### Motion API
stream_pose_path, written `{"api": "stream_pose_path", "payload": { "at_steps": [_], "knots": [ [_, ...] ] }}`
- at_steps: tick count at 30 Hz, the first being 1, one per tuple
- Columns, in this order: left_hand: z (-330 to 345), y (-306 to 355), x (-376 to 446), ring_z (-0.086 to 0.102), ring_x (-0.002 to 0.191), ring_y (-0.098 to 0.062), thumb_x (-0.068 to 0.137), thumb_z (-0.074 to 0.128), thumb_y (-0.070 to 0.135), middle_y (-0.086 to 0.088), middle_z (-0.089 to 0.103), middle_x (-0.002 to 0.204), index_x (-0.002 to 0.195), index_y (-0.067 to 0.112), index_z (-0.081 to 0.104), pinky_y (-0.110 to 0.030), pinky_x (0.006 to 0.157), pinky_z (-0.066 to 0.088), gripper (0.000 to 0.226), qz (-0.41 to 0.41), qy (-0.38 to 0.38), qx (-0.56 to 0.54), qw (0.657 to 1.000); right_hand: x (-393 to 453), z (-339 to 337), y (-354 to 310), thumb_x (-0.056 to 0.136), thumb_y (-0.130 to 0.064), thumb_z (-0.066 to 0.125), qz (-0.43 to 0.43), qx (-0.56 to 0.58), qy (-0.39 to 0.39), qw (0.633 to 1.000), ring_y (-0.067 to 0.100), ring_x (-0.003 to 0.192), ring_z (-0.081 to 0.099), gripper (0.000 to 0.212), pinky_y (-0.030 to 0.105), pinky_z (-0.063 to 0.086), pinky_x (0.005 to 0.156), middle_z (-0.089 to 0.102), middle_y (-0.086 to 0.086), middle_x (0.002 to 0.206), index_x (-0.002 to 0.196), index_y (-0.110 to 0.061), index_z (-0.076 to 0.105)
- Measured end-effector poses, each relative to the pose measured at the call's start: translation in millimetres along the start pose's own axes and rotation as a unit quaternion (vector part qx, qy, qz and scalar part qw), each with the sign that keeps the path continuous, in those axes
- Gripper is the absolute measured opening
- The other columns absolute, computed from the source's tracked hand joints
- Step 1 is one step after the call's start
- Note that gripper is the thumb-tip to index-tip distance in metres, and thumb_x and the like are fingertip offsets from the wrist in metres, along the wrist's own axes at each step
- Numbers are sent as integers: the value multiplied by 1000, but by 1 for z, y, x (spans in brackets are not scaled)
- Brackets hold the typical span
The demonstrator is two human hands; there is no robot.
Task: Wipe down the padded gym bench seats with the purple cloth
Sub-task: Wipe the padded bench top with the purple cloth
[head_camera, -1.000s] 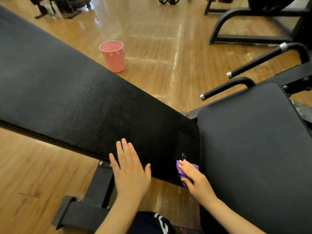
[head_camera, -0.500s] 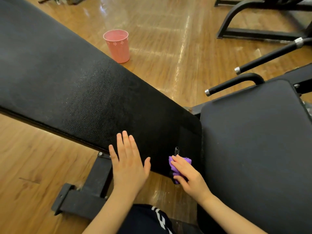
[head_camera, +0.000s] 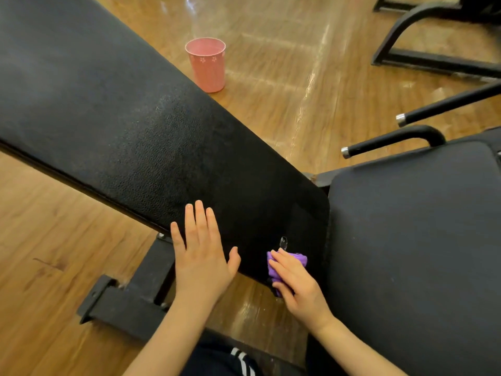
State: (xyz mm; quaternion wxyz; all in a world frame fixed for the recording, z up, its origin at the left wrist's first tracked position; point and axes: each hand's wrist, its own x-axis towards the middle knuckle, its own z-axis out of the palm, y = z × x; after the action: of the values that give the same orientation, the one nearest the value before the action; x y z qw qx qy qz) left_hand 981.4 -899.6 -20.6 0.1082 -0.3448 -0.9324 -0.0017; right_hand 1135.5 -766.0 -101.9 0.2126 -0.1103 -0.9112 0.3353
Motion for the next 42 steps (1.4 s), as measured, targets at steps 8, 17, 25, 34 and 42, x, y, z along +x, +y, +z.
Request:
{"api": "stream_pose_path", "payload": {
  "at_steps": [8, 17, 25, 34, 42],
  "knots": [
    [-1, 5, 0, 19, 142, -41, 79, 34, 45, -29, 26, 151, 141, -9, 34, -52, 115, -4, 82, -18, -5, 14, 1000, 52, -24, 55, 88, -17, 57, -63, -34, -34, 997, 15, 130, 40, 43, 25, 25, 112, 48, 3, 136, 130, -5, 52],
    [-2, 8, 1, 19, 142, -42, 78, 35, 47, -29, 27, 150, 141, -8, 35, -54, 115, -3, 84, -27, -15, 25, 999, 157, -61, 108, 87, 5, 57, 178, 64, 34, 981, 15, 125, 46, 42, 8, 27, 101, 54, 9, 132, 129, -2, 54],
    [1, 9, 1, 18, 142, -43, 78, 35, 48, -29, 26, 150, 142, -8, 33, -57, 114, 2, 85, -25, -14, 42, 999, 159, -48, 98, 90, -2, 56, 185, 76, 76, 977, 18, 129, 44, 43, 26, 29, 110, 52, 6, 135, 132, -5, 51],
    [0, 8, 1, 17, 142, -42, 80, 34, 50, -28, 24, 152, 142, -5, 26, -56, 114, 0, 84, -26, -20, 58, 998, 140, -62, 120, 90, -1, 56, 197, 80, 39, 976, 12, 130, 42, 46, 18, 26, 106, 50, 1, 137, 135, -10, 50],
    [-2, 12, 2, 19, 141, -44, 78, 34, 50, -30, 27, 150, 141, -7, 31, -57, 114, 0, 85, -31, -27, 66, 997, 135, -64, 126, 92, -4, 55, 261, 107, 56, 958, 18, 131, 42, 44, 34, 30, 112, 51, 6, 137, 135, -8, 48]
  ]
}}
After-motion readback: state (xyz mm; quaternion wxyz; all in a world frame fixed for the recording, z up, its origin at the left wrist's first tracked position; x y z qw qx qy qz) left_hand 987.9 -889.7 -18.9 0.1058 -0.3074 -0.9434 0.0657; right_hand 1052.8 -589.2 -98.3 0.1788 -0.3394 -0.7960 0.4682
